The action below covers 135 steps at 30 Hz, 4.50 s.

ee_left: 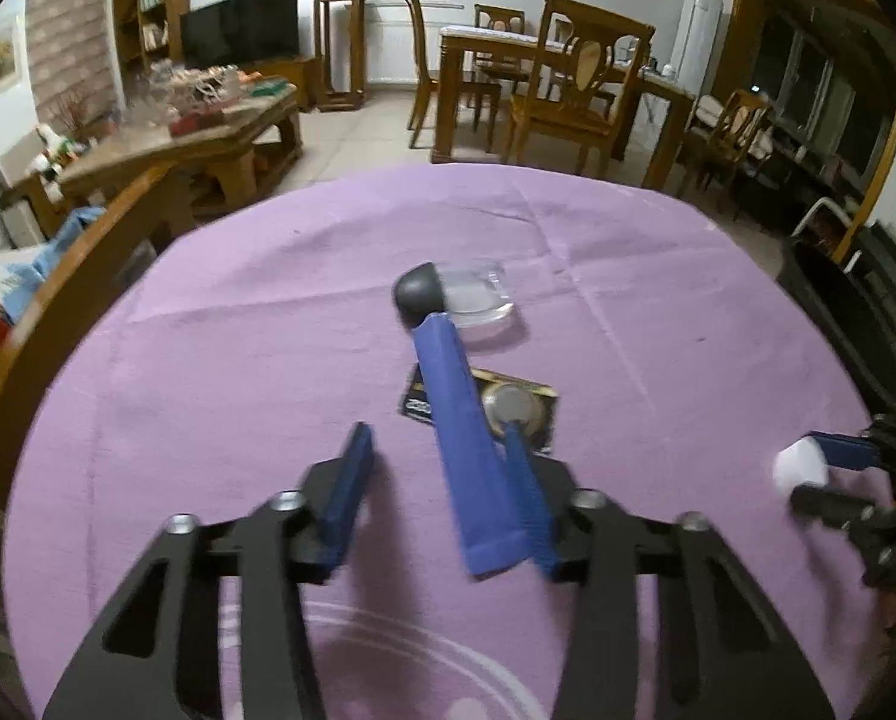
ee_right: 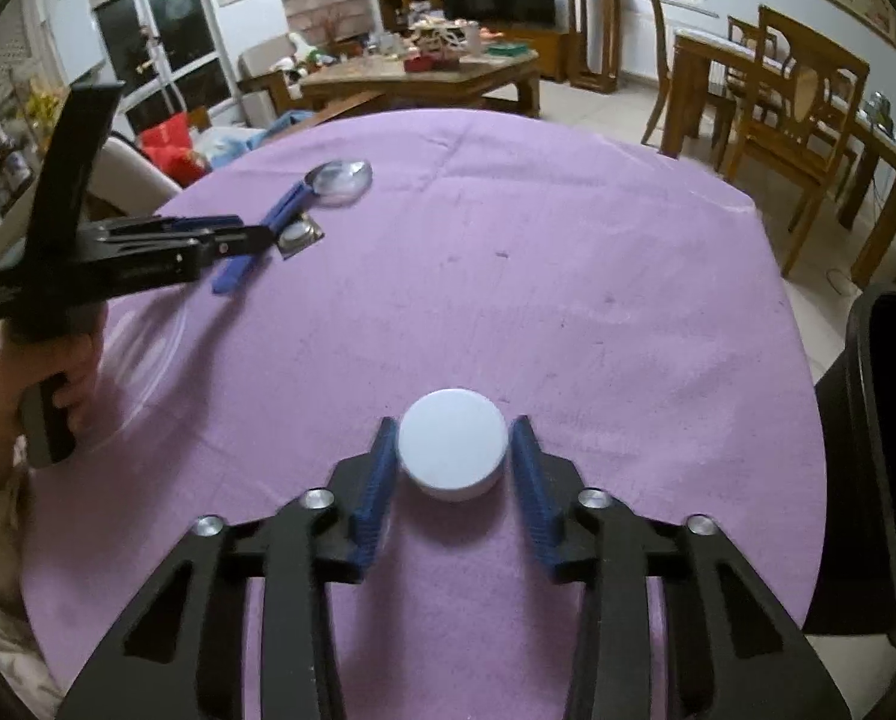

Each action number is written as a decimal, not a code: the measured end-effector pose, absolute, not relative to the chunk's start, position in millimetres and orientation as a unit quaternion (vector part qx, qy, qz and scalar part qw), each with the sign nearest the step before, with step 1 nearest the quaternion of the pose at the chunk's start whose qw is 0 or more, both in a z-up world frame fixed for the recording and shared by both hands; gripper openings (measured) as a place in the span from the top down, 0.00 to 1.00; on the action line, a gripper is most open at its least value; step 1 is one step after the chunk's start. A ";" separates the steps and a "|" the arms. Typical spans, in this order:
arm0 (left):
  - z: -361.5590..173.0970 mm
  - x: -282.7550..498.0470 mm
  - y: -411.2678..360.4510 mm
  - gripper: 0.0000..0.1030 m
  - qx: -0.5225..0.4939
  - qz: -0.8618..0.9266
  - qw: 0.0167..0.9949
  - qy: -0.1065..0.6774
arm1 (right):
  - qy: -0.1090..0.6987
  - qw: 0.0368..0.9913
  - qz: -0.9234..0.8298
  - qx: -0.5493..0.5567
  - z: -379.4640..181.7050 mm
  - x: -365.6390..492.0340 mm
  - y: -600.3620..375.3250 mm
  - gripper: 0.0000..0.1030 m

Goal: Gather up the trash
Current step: 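Grasp the blue marker with the left gripper while the right grasps the white puck, then carry the blue marker and white puck over the bin and open both grippers, then grasp the gold battery card with the left gripper while the right grasps the clear dome cap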

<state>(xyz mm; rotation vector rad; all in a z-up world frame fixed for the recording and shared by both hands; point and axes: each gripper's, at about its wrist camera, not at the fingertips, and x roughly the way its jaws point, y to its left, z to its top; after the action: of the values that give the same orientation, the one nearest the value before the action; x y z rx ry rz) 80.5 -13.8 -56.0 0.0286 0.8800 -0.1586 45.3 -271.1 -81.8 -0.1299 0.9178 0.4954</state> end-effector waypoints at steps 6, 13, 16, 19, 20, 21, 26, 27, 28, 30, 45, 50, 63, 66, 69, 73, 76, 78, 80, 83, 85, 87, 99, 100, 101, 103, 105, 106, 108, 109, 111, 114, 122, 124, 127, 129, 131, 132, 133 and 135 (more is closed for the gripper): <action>-54.2 83.5 -1.3 0.83 0.010 -0.069 0.902 0.427 | 0.431 0.868 0.243 -0.045 -83.9 46.9 -288.4 0.64; -31.9 75.8 -4.6 0.83 -0.025 -0.114 0.918 0.378 | 0.366 0.894 0.257 0.036 -51.3 33.4 -325.3 0.64; -14.7 68.0 -13.0 0.83 -0.042 -0.140 0.925 0.351 | 0.326 0.911 0.241 0.078 -32.8 29.7 -353.6 0.64; -0.6 65.0 -28.3 0.83 -0.050 -0.164 0.928 0.331 | 0.297 0.923 0.219 0.110 -19.6 26.7 -381.4 0.64; 3.7 64.5 -35.5 0.83 -0.051 -0.172 0.928 0.326 | 0.290 0.926 0.212 0.119 -16.8 25.4 -390.0 0.64; 8.4 63.8 -45.0 0.83 -0.050 -0.183 0.928 0.321 | 0.284 0.928 0.205 0.127 -15.1 22.6 -397.0 0.64; 19.9 67.1 -93.1 0.83 -0.041 -0.229 0.922 0.310 | 0.254 0.937 0.174 0.164 -3.0 13.1 -445.3 0.64; 22.1 68.3 -107.8 0.83 -0.037 -0.243 0.919 0.309 | 0.250 0.938 0.168 0.170 -1.2 11.0 -456.4 0.64; 23.2 68.6 -118.0 0.83 -0.034 -0.252 0.917 0.307 | 0.246 0.940 0.161 0.175 0.1 8.4 -467.4 0.64; 24.5 69.7 -145.8 0.83 -0.026 -0.273 0.912 0.305 | 0.238 0.942 0.150 0.183 2.7 2.5 -485.4 0.64; 12.4 81.0 -301.8 0.83 0.007 -0.378 0.871 0.315 | 0.211 0.944 0.053 0.248 -13.6 -27.8 -621.6 0.64; 0.6 82.6 -331.9 0.83 0.016 -0.395 0.860 0.324 | 0.213 0.941 0.036 0.262 -25.2 -32.3 -645.7 0.64; -13.6 83.8 -370.6 0.83 0.034 -0.406 0.849 0.337 | 0.224 0.934 0.018 0.278 -45.3 -28.8 -658.0 0.64; -11.8 83.1 -374.6 0.83 0.041 -0.402 0.852 0.333 | 0.224 0.934 0.017 0.278 -43.6 -28.5 -652.9 0.64; -8.3 76.9 -378.5 0.83 0.060 -0.389 0.863 0.318 | 0.224 0.934 0.017 0.278 -43.8 -27.7 -654.7 0.64; -4.8 68.0 -388.2 0.83 0.085 -0.385 0.869 0.298 | 0.226 0.933 0.014 0.281 -47.3 -28.7 -656.7 0.64; -4.9 65.8 -391.8 0.83 0.093 -0.385 0.870 0.292 | 0.227 0.932 0.012 0.281 -49.8 -28.1 -657.4 0.64; -4.9 63.6 -392.9 0.83 0.097 -0.387 0.870 0.288 | 0.227 0.932 0.011 0.281 -50.9 -27.9 -656.8 0.64; -4.9 61.7 -394.2 0.83 0.101 -0.388 0.870 0.286 | 0.226 0.932 0.009 0.281 -51.5 -27.0 -657.9 0.64; -5.5 60.1 -396.1 0.83 0.107 -0.389 0.870 0.282 | 0.225 0.931 0.005 0.285 -55.1 -27.2 -656.7 0.64; -6.2 60.2 -396.1 0.83 0.110 -0.390 0.870 0.281 | 0.225 0.931 0.003 0.288 -57.7 -29.7 -651.1 0.64; -6.6 60.3 -397.3 0.83 0.112 -0.389 0.870 0.281 | 0.225 0.930 0.002 0.290 -60.2 -29.4 -648.9 0.64; -7.3 56.0 -398.8 0.60 0.137 -0.375 0.878 0.265 | 0.204 0.931 0.004 0.303 -62.1 -32.8 -641.8 0.29; -6.2 55.0 -398.2 0.39 0.138 -0.371 0.881 0.260 | 0.201 0.931 0.004 0.305 -61.6 -34.5 -641.7 0.24; -4.8 52.3 -396.5 0.29 0.138 -0.365 0.886 0.251 | 0.198 0.931 0.002 0.307 -61.0 -36.8 -640.8 0.22; -0.2 48.7 -394.0 0.14 0.140 -0.359 0.893 0.234 | 0.197 0.930 0.001 0.309 -59.7 -39.2 -640.5 0.18; 2.3 48.4 -392.0 0.14 0.145 -0.357 0.894 0.231 | 0.197 0.929 -0.001 0.312 -59.0 -40.9 -639.4 0.17; 2.7 48.6 -390.3 0.13 0.146 -0.355 0.894 0.232 | 0.198 0.929 -0.001 0.313 -58.1 -41.5 -638.2 0.16; 3.2 49.1 -386.7 0.09 0.145 -0.353 0.894 0.235 | 0.200 0.928 -0.001 0.313 -56.8 -43.1 -635.6 0.14; 3.3 49.1 -383.8 0.08 0.144 -0.352 0.894 0.238 | 0.200 0.929 -0.001 0.312 -56.7 -43.7 -634.9 0.13; 3.1 50.8 -375.3 0.08 0.144 -0.348 0.893 0.246 | 0.202 0.931 0.002 0.305 -54.6 -44.8 -628.4 0.12; 3.2 55.3 -351.9 0.08 0.142 -0.332 0.896 0.258 | 0.208 0.931 0.010 0.299 -53.2 -43.8 -616.7 0.12; 2.4 67.5 -241.8 0.08 0.124 -0.248 0.914 0.295 | 0.237 0.934 0.059 0.261 -46.2 -17.9 -558.0 0.12; -0.7 71.0 -207.3 0.08 0.115 -0.216 0.919 0.310 | 0.246 0.935 0.080 0.242 -42.8 -8.5 -532.8 0.12; -8.4 73.5 -150.9 0.07 0.098 -0.161 0.923 0.335 | 0.257 0.936 0.113 0.211 -34.4 3.6 -492.0 0.12; -17.2 74.2 -113.8 0.05 0.092 -0.128 0.920 0.358 | 0.266 0.935 0.136 0.190 -31.0 10.9 -463.9 0.12; -24.5 75.6 -89.2 0.05 0.093 -0.110 0.916 0.375 | 0.277 0.931 0.161 0.176 -26.9 19.2 -435.6 0.13; -30.4 77.2 -75.8 0.05 0.096 -0.099 0.911 0.388 | 0.283 0.928 0.173 0.170 -24.4 24.1 -421.4 0.14; -33.0 78.8 -67.2 0.05 0.099 -0.092 0.909 0.394 | 0.289 0.925 0.184 0.162 -21.2 29.3 -406.7 0.17; -37.9 81.4 -53.7 0.05 0.102 -0.081 0.906 0.402 | 0.299 0.921 0.204 0.141 -15.3 38.2 -373.6 0.19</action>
<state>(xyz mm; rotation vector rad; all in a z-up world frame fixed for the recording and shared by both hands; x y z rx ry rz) 81.4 -53.7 -37.9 0.2116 0.8292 -0.1668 38.2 -373.6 -15.3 0.2907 0.6150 0.4193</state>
